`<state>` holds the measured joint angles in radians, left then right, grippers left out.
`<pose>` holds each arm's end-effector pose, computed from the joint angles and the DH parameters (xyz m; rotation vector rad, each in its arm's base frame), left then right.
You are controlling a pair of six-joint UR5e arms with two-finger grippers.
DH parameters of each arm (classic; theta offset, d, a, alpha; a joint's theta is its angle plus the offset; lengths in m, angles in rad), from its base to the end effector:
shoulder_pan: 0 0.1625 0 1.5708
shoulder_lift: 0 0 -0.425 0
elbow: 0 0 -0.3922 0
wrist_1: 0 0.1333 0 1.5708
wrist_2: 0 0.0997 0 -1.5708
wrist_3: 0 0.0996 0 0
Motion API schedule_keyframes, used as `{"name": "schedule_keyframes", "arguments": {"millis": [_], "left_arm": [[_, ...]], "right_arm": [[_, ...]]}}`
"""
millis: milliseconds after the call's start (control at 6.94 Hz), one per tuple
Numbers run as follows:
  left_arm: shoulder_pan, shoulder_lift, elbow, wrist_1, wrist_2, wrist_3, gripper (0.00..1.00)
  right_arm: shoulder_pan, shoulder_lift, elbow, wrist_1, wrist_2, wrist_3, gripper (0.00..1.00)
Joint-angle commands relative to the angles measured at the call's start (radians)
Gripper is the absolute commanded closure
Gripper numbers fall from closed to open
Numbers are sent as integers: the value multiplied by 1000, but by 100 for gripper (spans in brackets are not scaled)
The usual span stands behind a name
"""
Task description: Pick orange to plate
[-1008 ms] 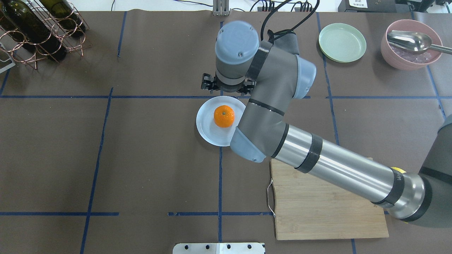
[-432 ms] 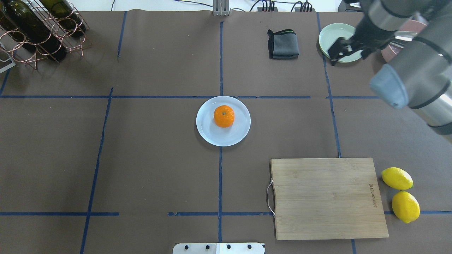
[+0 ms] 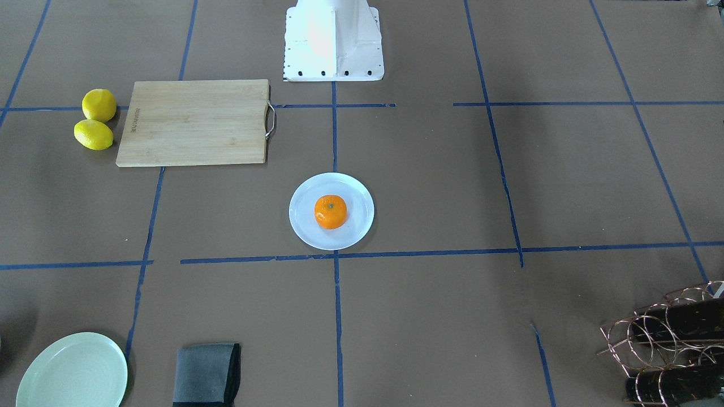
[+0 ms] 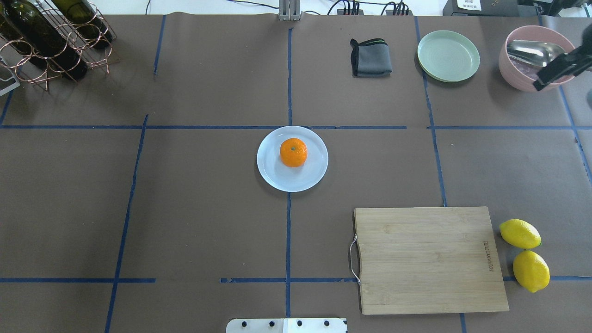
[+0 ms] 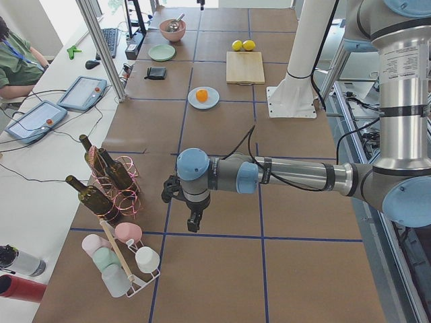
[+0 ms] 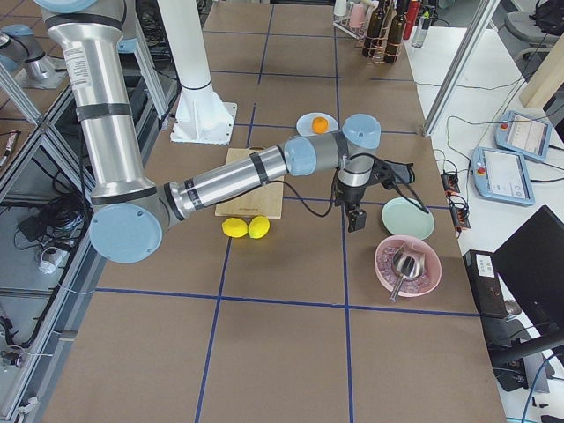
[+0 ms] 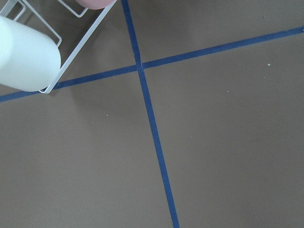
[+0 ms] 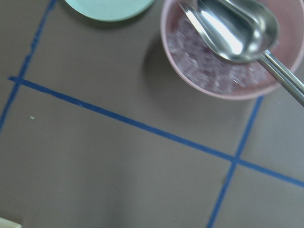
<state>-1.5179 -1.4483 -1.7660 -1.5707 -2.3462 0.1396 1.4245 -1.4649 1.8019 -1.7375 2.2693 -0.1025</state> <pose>-0.0400 -0.4466 0.6195 0.1027 0.7728 0.2108 -0.0082 -0.5307 0.5137 0.1486 -0.7028 -0.2975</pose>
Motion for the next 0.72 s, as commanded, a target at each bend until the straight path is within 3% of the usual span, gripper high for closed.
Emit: {"name": "schedule_keyframes", "arguments": {"millis": [0, 288, 576], "left_arm": [[-1, 0, -1, -2, 5, 8, 0], [-1, 3, 2, 0, 7, 8, 0], [-1, 17, 0, 0, 7, 8, 0]], "right_arm": [[132, -220, 4, 9, 3, -75, 0], [166, -299, -10, 7, 2, -97, 0], [168, -308, -10, 7, 7, -95, 0]]}}
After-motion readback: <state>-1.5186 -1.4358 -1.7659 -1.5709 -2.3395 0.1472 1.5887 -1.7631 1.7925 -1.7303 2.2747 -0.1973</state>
